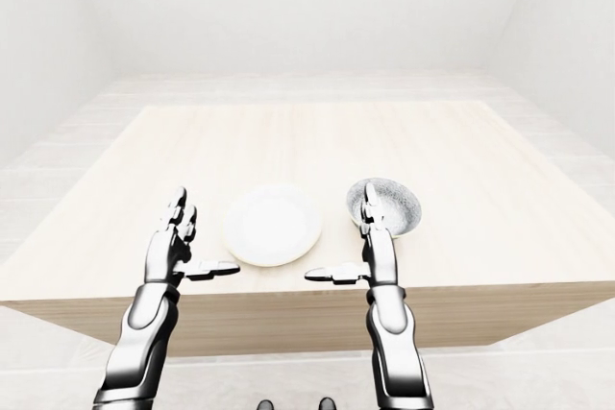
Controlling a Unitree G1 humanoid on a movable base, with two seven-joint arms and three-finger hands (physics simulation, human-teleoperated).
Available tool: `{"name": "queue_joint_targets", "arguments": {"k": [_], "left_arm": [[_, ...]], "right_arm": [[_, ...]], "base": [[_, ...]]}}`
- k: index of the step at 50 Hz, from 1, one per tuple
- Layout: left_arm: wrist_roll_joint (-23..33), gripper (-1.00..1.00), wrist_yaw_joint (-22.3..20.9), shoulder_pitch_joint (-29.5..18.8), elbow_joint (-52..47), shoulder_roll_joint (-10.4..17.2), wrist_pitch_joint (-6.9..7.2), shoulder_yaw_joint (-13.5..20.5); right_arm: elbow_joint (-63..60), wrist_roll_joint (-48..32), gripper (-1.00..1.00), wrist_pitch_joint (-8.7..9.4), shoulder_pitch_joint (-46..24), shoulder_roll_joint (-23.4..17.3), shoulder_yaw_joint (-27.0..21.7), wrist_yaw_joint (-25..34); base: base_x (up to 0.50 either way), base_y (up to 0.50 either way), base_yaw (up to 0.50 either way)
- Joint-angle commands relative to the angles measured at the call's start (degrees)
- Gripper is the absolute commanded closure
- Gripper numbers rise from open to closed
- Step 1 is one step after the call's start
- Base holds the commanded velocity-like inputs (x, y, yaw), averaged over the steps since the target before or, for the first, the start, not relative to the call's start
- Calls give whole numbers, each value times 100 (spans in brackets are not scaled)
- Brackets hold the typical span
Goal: Put the bowl on the plate.
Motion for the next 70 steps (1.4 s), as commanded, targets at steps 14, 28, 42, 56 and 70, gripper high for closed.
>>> {"name": "queue_joint_targets", "arguments": {"k": [14,28,42,56,70], "left_arm": [[84,-100,12,-96,23,67,20,69],[460,-100,146,-299,-8,215,223,219],[508,-100,155,-480,178,302,233,321],[508,-100,133,-472,157,308,225,358],[513,-100,153,-591,337,305,160,336]], "right_arm": [[-346,-199,-100,115,60,-43,-58,-123],[-950,-2368,-100,485,-506,-343,-252,-737],[151,-4593,-100,485,-1491,-905,-272,-980],[1208,-5807,-100,485,-2056,-927,-26,-307],[1636,-6519,-100,485,-1765,-741,182,-168]], "base": [[0,14,0],[0,0,0],[0,0,0],[0,0,0],[0,0,0]]}}
